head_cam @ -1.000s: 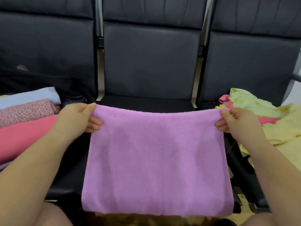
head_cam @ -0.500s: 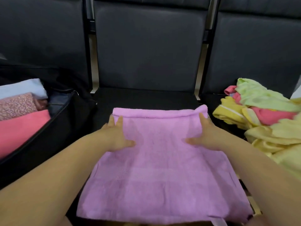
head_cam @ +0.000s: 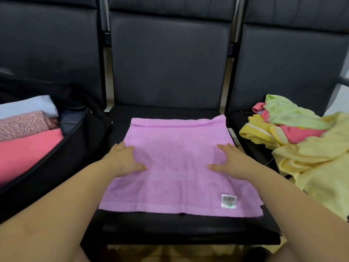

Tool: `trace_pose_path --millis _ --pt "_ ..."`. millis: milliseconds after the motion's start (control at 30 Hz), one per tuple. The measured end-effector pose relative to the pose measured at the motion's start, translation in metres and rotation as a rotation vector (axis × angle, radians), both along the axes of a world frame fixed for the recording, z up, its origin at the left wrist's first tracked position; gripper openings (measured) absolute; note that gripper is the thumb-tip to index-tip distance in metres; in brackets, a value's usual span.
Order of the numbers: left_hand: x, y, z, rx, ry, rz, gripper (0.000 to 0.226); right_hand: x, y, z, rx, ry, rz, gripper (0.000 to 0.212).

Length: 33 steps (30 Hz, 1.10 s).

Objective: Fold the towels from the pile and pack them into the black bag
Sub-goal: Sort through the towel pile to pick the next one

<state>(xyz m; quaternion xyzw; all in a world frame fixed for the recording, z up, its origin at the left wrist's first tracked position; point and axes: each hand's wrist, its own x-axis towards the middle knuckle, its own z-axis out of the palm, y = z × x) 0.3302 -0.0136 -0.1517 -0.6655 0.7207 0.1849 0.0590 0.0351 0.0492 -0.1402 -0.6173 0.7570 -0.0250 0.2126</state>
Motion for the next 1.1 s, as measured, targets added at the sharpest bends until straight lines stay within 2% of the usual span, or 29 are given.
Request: trace_pose_path --millis 100,200,300,367,433,533,600,700,967,1033,1100 --pt "0.017 0.007 0.01 -0.027 0.003 0.077 0.082 -0.006 0.019 0.008 0.11 -0.017 -0.019 0.099" --pt "0.032 0.014 0.017 -0.04 -0.007 0.11 0.057 -0.011 0.036 0.017 0.179 0.025 -0.085 0.103" --pt "0.043 0.027 0.018 0.109 -0.027 0.142 0.043 -0.016 0.049 0.023 0.2 0.02 -0.159 0.1" --pt "0.046 0.038 0.021 0.192 -0.032 0.166 0.042 -0.019 0.058 0.024 0.206 0.012 -0.218 0.095" --pt "0.047 0.049 0.025 0.209 -0.076 0.149 0.047 -0.021 0.065 0.026 0.228 0.031 -0.283 0.083" --pt "0.044 0.061 0.027 0.232 -0.099 0.117 0.047 -0.021 0.075 0.032 0.293 0.043 -0.34 0.045" --pt "0.041 0.069 0.027 0.241 -0.082 0.105 0.047 -0.018 0.083 0.035 0.314 0.023 -0.35 0.035" --pt "0.041 0.078 0.023 0.256 0.015 0.146 0.044 -0.01 0.094 0.036 0.327 0.024 -0.348 0.035" --pt "0.054 0.079 0.019 0.369 0.347 0.351 0.034 -0.003 0.1 0.026 0.29 -0.08 -0.418 0.018" --pt "0.057 0.078 0.023 0.339 0.423 0.377 0.035 -0.005 0.101 0.027 0.224 -0.165 -0.418 0.014" --pt "0.058 0.077 0.027 0.295 0.557 0.427 0.031 -0.006 0.102 0.03 0.147 -0.347 -0.451 0.01"
